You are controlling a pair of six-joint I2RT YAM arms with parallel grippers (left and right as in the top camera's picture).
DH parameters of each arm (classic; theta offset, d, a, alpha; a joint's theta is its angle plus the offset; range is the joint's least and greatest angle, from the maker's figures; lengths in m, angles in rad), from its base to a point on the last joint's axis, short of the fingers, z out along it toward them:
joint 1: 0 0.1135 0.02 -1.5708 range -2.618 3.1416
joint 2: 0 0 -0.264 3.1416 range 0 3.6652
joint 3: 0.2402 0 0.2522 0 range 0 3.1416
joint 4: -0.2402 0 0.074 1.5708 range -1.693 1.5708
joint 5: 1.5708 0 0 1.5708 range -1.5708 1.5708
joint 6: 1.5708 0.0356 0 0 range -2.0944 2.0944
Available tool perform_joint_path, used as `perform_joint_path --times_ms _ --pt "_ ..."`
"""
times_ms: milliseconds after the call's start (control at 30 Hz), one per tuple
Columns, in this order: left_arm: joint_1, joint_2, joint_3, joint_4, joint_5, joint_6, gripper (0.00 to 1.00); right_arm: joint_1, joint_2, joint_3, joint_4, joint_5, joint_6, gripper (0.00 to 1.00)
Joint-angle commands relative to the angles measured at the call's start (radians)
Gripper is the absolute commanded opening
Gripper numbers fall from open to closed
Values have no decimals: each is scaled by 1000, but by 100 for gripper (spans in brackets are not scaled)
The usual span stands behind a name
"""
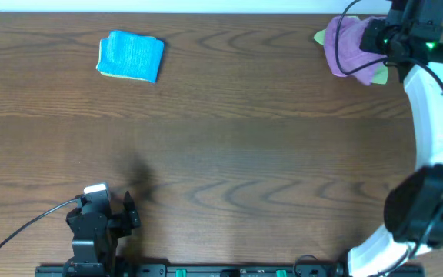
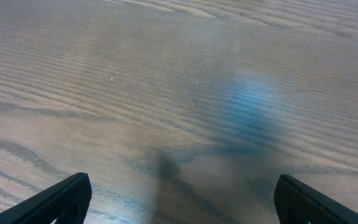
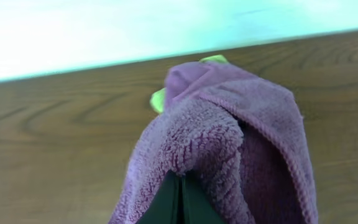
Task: Fold the cloth
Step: 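Pinch the top layer of the purple cloth with the right gripper, then pull the purple cloth layer down and left toward the table center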
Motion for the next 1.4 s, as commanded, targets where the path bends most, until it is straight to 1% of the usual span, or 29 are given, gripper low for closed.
perform_joint_path --times_ms 0,367,533,667,867,1033,1200,1367 --pt "-4 -6 -4 -2 -13 -11 95 52 -75 20 -58 -7 -23 2" --pt "-4 -6 -4 -2 -13 -11 95 263 -232 20 -404 -4 -21 1" --pt "-4 -6 -4 -2 -13 -11 95 299 -296 -2 -537 -7 -16 1" --pt "-4 -6 -4 -2 -13 -11 95 318 -380 -82 -611 -15 -18 1" --pt "-4 -6 -4 -2 -14 -11 95 425 -587 -307 -594 -63 -13 1" --pt "-4 -6 -4 -2 -13 -11 95 569 -706 -451 -547 -96 57 1" --pt "-4 -6 -4 -2 -14 -11 95 752 -721 -507 -467 -117 147 1" --pt "-4 -6 -4 -2 -13 -11 95 906 -676 -507 -348 -100 168 1"
